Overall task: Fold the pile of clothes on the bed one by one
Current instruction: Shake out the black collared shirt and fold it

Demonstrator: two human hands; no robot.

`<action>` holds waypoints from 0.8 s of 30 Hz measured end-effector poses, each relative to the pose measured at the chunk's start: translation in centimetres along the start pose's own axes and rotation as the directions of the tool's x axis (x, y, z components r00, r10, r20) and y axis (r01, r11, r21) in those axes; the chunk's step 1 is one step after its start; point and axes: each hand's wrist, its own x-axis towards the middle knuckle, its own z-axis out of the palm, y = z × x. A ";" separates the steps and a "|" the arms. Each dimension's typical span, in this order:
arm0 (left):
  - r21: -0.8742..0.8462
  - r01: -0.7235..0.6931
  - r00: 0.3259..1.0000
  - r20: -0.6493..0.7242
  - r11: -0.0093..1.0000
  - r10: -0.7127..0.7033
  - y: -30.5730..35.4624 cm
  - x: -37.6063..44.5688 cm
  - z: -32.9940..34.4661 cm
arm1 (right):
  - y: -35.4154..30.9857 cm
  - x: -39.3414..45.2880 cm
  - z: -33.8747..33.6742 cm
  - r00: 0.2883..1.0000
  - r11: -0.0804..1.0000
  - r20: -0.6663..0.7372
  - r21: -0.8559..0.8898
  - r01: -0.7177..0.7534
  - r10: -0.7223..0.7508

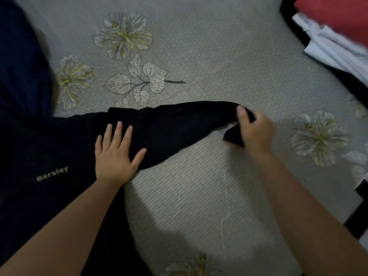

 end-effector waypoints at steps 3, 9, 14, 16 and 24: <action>0.003 -0.007 1.000 0.004 1.000 0.007 -0.1 -0.1 0.0 | 1.1 4.6 -4.2 0.987 0.991 0.134 -0.079 0.104 -0.093; 0.014 -0.077 0.997 0.032 0.997 0.077 0.2 -0.4 -0.3 | 4.5 7.5 -5.9 0.987 0.900 0.162 -0.432 0.059 0.013; 0.003 -0.071 0.997 0.031 0.997 0.071 0.3 0.0 -0.5 | 5.2 2.1 -2.7 0.971 0.930 -0.019 -0.282 -0.234 0.238; 0.002 -0.075 0.997 0.033 0.997 0.075 0.3 0.0 -0.4 | 4.9 1.0 -1.6 0.980 0.946 -0.053 -0.256 -0.197 0.190; 0.155 -0.010 0.999 -0.030 0.988 0.015 1.0 -0.5 -0.5 | 0.0 -1.9 -0.7 0.998 0.977 -0.039 0.211 -0.033 0.042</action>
